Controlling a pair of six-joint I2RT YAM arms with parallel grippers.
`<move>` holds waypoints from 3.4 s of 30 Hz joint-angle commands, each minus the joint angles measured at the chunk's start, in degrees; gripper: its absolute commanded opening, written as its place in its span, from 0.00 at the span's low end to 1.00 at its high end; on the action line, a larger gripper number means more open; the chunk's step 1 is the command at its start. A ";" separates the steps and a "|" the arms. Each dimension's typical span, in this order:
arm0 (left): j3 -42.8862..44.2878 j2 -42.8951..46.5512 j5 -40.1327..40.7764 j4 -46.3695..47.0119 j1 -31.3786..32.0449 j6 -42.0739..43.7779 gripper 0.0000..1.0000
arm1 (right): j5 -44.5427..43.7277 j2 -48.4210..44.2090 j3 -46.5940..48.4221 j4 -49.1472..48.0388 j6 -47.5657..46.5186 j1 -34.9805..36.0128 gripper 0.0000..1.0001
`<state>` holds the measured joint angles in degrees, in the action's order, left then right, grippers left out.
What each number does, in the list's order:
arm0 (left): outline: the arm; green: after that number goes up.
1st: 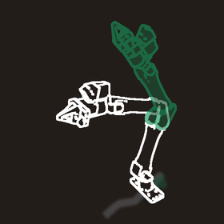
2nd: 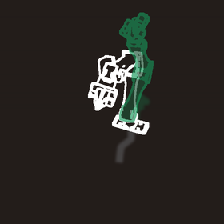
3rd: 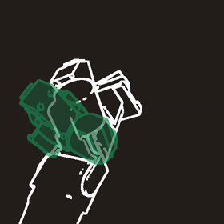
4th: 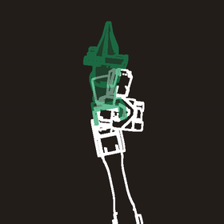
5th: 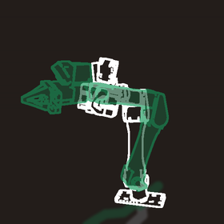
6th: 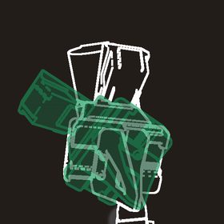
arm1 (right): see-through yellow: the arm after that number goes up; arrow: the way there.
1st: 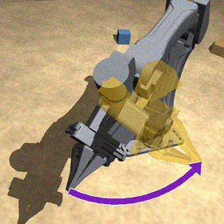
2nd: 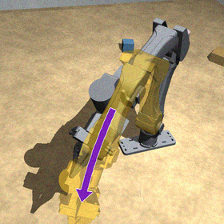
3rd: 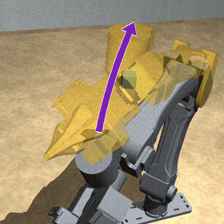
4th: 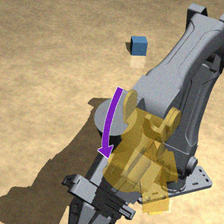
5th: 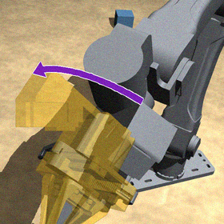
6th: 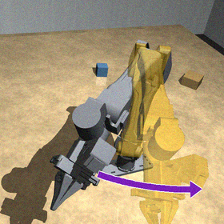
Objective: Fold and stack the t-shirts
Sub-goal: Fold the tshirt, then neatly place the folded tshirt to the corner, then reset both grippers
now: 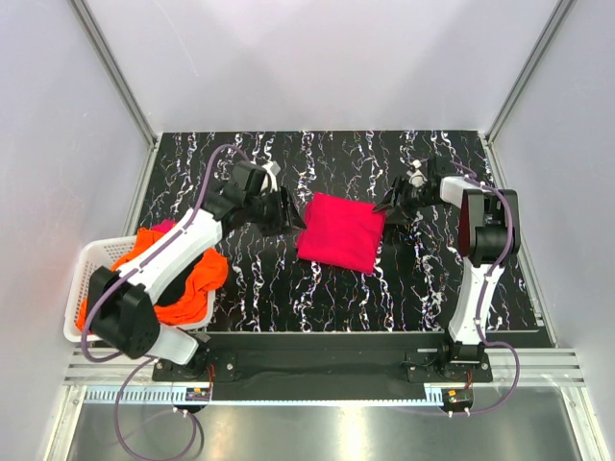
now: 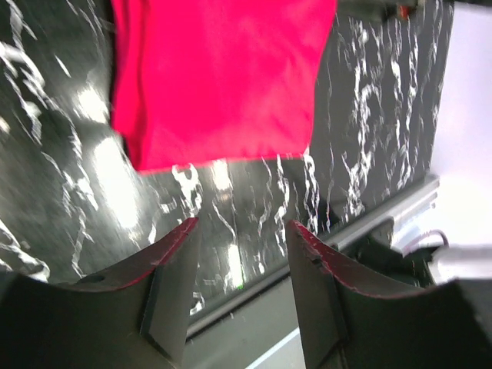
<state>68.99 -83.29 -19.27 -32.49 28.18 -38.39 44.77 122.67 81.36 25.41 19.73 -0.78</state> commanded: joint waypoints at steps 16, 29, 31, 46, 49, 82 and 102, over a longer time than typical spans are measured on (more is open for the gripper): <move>-5.09 13.41 -2.97 0.59 1.52 -3.53 0.52 | -8.19 -6.11 -7.25 -8.44 10.84 -0.36 0.00; -7.11 17.19 -5.52 0.67 1.61 -1.16 0.52 | -31.57 -31.07 -32.91 -2.75 34.75 -11.08 0.00; -8.17 17.80 -5.87 1.02 1.61 -0.64 0.52 | -36.24 -35.03 -35.12 -1.07 38.26 -13.10 0.00; -8.96 19.30 -8.24 2.17 1.44 0.60 0.52 | -55.66 -52.36 -37.77 21.16 34.34 -38.84 0.00; -8.96 18.69 -8.50 2.43 1.44 1.13 0.52 | -56.63 -52.19 -37.07 22.49 30.82 -41.50 0.00; -9.93 13.77 -14.13 7.53 -0.15 -0.98 0.52 | -65.69 -47.33 -22.93 31.98 12.53 -44.41 0.63; -30.66 30.87 -8.52 24.99 1.52 -17.05 0.59 | -26.25 -55.15 -22.07 10.12 18.50 16.15 0.61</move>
<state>41.43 -57.60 -30.44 -17.69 29.36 -48.66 4.03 71.42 67.35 43.83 34.06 12.38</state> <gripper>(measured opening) 0.584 0.602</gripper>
